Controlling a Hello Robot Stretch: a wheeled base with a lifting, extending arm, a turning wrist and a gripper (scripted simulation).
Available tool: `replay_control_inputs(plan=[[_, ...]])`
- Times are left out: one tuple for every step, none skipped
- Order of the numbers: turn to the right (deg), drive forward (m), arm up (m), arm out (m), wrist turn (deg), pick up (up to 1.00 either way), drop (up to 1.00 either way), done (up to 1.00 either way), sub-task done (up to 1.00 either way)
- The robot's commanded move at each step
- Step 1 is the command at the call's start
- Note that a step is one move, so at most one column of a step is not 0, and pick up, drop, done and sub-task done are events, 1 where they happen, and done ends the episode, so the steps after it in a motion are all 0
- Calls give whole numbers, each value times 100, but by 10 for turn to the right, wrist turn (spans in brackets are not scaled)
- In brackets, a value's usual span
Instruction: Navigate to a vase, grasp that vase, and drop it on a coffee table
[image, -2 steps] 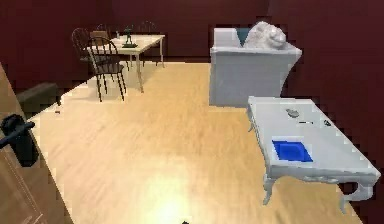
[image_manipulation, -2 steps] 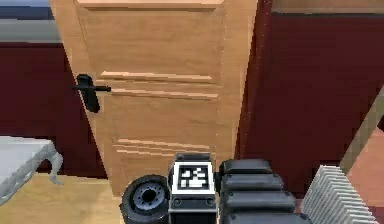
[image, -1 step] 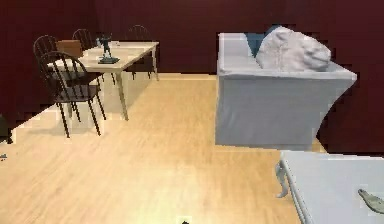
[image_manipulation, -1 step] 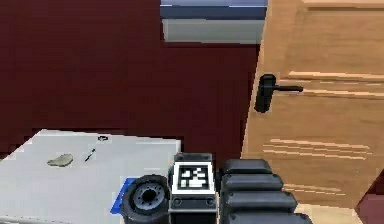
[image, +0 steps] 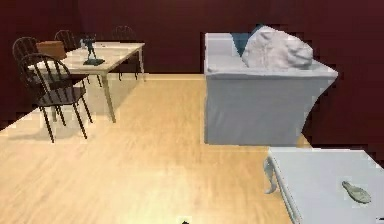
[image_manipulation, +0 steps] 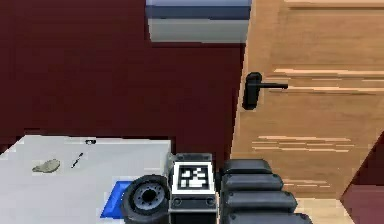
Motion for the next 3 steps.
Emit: replay_control_inputs(plan=[[0, 75, 0, 0, 0, 0, 0, 0, 0], [-450, 0, 0, 0, 0, 0, 0, 0, 0], [-360, 0, 0, 0, 0, 0, 0, 0, 0]])
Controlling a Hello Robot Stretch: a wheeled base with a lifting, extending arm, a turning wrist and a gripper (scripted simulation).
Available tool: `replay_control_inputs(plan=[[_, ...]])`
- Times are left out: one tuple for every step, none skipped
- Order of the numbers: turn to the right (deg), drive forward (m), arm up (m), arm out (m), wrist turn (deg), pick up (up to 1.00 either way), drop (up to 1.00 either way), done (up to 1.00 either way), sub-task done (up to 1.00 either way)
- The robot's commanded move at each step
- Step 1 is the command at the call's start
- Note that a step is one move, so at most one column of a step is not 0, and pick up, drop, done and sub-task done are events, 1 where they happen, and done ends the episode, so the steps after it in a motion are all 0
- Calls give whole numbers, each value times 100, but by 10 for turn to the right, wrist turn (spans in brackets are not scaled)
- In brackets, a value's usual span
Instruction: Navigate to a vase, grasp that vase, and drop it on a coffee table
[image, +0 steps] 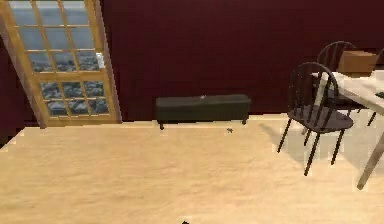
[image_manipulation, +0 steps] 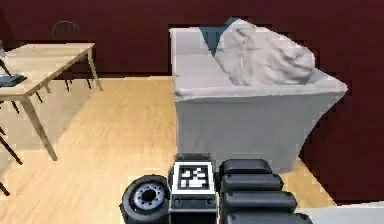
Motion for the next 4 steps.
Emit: replay_control_inputs(plan=[[450, 0, 0, 0, 0, 0, 0, 0, 0], [240, 0, 0, 0, 0, 0, 0, 0, 0], [0, 0, 0, 48, 0, 0, 0, 0, 0], [0, 0, 0, 0, 450, 0, 0, 0, 0]])
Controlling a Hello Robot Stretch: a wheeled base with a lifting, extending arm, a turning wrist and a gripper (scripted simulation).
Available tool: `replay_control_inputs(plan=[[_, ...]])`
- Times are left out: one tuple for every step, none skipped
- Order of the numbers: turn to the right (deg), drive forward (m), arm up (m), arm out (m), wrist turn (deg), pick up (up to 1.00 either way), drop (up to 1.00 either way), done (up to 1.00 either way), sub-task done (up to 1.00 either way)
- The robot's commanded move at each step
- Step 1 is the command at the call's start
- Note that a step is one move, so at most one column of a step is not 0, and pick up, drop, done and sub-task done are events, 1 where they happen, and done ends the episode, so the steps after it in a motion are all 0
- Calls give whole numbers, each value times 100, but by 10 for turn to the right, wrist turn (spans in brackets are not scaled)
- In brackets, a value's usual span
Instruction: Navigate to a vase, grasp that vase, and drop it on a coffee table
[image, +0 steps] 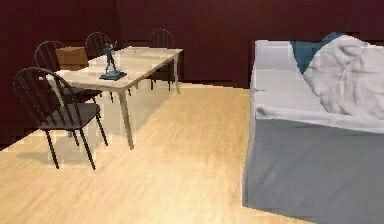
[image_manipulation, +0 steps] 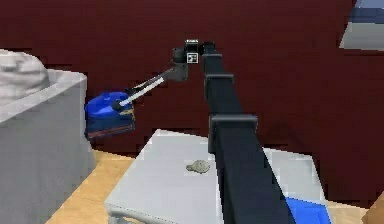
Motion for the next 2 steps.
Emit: replay_control_inputs(plan=[[0, 0, 0, 0, 450, 0, 0, 0, 0], [0, 0, 0, 0, 450, 0, 0, 0, 0]])
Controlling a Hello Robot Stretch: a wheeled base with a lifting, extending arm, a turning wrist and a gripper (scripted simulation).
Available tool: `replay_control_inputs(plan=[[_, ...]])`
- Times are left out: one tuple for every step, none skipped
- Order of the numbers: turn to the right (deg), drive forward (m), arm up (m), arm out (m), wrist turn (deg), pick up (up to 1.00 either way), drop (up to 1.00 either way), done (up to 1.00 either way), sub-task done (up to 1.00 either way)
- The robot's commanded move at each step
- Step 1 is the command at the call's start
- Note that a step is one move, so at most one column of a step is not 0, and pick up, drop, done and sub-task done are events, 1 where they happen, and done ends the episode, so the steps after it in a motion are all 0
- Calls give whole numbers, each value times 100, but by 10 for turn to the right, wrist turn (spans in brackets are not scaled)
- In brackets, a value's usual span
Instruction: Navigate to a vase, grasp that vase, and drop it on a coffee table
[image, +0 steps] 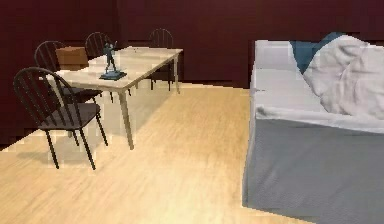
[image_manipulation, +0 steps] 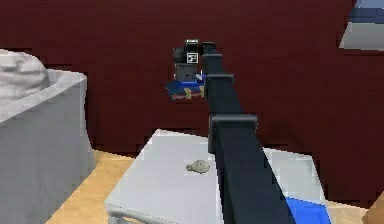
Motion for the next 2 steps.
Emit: replay_control_inputs(plan=[[0, 0, 0, 0, 210, 0, 0, 0, 0], [0, 0, -30, 0, 0, 0, 0, 0, 0]])
